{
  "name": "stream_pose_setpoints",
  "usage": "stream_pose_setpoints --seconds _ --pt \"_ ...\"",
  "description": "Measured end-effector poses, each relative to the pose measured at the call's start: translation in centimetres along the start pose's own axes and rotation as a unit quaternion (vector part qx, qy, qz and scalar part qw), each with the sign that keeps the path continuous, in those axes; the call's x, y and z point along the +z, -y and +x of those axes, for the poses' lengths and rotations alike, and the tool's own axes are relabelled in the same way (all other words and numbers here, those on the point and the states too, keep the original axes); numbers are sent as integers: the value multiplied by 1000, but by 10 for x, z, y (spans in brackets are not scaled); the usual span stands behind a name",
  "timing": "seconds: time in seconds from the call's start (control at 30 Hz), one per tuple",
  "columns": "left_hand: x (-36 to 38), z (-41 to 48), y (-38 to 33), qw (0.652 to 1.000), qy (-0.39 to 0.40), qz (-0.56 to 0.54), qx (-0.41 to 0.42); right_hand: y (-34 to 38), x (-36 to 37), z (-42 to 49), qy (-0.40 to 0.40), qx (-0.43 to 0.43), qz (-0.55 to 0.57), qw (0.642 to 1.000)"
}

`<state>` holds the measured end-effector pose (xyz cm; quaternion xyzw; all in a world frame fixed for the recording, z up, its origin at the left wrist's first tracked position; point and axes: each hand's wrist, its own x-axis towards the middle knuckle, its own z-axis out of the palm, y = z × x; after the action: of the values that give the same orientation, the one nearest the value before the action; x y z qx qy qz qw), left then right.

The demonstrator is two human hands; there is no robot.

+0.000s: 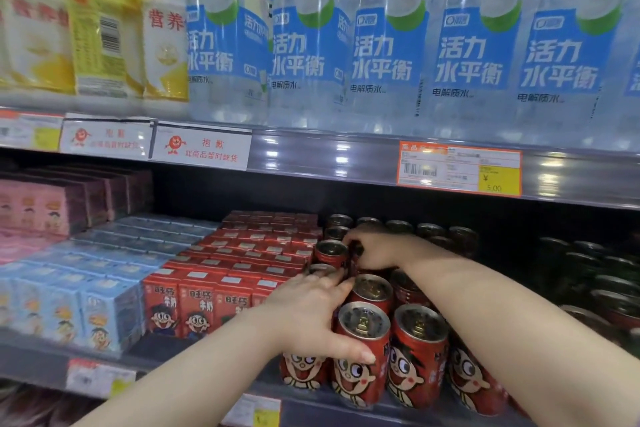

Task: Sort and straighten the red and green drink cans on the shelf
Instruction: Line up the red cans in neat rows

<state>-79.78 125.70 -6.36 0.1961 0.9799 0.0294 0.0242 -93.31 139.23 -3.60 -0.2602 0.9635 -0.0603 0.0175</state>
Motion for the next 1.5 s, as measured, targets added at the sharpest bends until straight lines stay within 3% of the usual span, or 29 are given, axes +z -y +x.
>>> stream_pose_setpoints --seconds 0.13,0.27,0.57,0.7,0.8,1.0,1.2,1.33,1.5 --pt "-1 0 0 1000 -1 -6 -2 2 8 13 -7 -12 37 999" --pt "0 -1 0 1000 -16 -7 0 -4 19 19 65 -11 18 998" --pt "1 -2 1 1000 -16 -16 -7 -1 -6 11 120 -69 36 990" --pt "1 -1 1 1000 -13 -20 -10 -13 -14 7 56 -13 -12 998" --pt "1 -1 1 1000 -8 -20 -14 -19 -12 2 73 -12 -64 995" --pt "1 -1 1 1000 -12 -18 -20 -20 -20 -17 100 -35 -6 994" --pt "2 0 4 999 -15 -26 -14 -33 -32 -45 2 -22 26 999" --pt "1 -1 3 1000 2 -24 4 -39 -24 -73 118 -1 -47 992" --pt "2 0 2 1000 -2 -25 0 -42 -14 -92 104 -29 -31 994"
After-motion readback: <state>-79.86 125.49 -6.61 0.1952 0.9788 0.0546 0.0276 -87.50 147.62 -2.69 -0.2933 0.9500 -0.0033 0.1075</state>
